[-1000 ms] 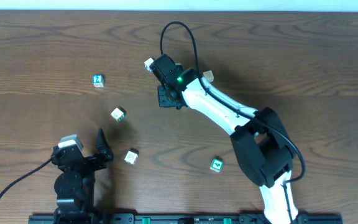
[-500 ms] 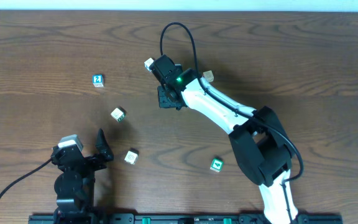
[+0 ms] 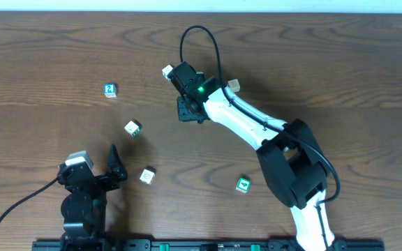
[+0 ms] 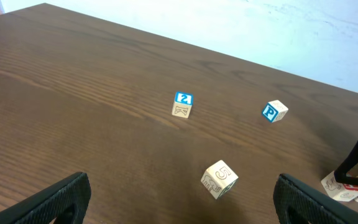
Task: Spell out Ai2
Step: 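Carry the 'A' block left of the 'I' block and release, then retract the right gripper toward the right side, then reach the left gripper to the blue '2' block at far left, then grasp the blue '2' block with the left gripper and lift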
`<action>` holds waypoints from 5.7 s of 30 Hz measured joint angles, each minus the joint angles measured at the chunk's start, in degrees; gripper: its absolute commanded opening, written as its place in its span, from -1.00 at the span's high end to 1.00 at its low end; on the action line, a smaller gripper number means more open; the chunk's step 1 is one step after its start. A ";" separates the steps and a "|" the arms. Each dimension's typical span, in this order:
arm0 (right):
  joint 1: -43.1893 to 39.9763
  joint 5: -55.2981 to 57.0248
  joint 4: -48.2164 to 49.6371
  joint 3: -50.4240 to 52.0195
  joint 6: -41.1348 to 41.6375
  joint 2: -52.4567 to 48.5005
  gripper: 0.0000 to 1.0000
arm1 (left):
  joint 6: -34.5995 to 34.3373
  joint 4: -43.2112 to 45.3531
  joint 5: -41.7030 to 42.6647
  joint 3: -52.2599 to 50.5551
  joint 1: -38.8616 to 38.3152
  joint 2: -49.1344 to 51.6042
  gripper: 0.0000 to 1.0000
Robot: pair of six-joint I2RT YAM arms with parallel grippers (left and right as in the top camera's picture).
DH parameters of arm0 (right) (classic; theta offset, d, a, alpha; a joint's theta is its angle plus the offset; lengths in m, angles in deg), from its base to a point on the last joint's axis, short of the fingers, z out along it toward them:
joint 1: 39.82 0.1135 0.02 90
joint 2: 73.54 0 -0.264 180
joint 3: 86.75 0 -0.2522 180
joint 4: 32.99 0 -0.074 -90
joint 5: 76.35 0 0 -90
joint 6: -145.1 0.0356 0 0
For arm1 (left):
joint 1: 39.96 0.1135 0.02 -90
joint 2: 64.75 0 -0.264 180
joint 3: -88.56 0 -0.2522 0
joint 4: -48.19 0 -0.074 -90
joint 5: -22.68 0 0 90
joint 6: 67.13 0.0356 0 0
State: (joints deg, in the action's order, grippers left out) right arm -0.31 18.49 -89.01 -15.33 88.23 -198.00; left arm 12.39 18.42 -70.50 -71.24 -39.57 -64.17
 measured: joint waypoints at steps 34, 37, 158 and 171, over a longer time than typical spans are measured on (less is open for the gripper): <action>-5.38 4.02 -23.67 -2.62 -18.27 37.57 -0.29 | 0.00 0.00 0.02 0.00 0.00 0.00 -0.91; -5.35 2.86 -19.19 12.20 -19.04 50.58 -0.61 | 0.00 0.00 0.00 0.00 0.00 0.00 -0.90; -5.35 -1.79 -13.68 32.33 -19.32 73.09 -0.99 | 11.63 -2.60 5.81 68.13 3.91 114.53 -0.23; -5.35 -1.79 -13.68 32.33 -19.32 73.09 -0.98 | 11.32 -1.99 5.81 68.13 3.91 114.57 -0.11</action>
State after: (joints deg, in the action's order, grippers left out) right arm -5.67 16.70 -102.69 16.99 68.90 -124.91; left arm 23.71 16.43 -64.68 -3.11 -35.66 50.40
